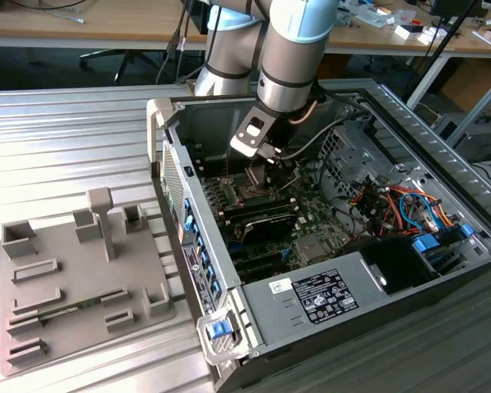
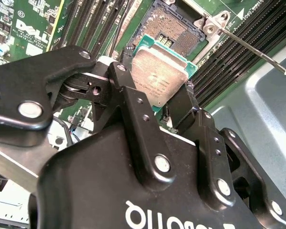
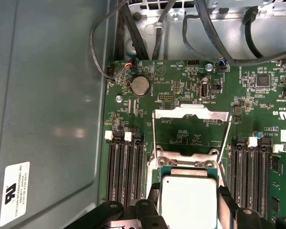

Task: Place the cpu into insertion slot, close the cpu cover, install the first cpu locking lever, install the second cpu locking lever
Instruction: 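Place the cpu into insertion slot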

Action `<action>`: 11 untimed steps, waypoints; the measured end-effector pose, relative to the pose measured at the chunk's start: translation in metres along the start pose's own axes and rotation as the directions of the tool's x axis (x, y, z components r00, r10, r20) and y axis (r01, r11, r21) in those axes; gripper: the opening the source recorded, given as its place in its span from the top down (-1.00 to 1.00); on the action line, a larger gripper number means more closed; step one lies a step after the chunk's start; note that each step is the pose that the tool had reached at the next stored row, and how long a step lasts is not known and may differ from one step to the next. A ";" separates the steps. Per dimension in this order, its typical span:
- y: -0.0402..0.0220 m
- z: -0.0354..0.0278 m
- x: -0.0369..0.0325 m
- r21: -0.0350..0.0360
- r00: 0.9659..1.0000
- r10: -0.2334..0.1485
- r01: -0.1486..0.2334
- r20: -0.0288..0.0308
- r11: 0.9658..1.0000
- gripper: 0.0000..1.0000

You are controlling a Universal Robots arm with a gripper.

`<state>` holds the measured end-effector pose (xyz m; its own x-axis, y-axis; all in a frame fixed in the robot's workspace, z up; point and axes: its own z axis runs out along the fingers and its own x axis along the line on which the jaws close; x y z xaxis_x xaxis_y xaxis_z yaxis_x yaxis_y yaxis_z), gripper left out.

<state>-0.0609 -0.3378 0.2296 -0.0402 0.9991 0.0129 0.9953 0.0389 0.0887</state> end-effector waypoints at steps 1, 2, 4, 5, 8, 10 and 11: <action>0.0000 0.0003 0.0000 0.000 1.000 0.000 0.000 0.000 1.000 -0.09; 0.0000 0.0006 0.0000 0.000 1.000 0.000 0.000 0.000 1.000 -0.09; -0.0001 0.0014 0.0000 0.000 1.000 0.000 0.000 0.000 1.000 -0.09; -0.0002 0.0017 0.0000 0.000 1.000 0.000 0.000 0.000 1.000 -0.09; -0.0003 0.0026 0.0000 0.000 1.000 0.000 0.000 0.000 1.000 -0.09; -0.0004 0.0032 0.0000 0.000 1.000 0.000 0.000 0.000 1.000 -0.09; -0.0005 0.0036 0.0000 0.000 1.000 0.000 0.000 0.000 1.000 -0.09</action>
<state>-0.0611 -0.3378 0.2260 -0.0402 0.9991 0.0129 0.9953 0.0389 0.0887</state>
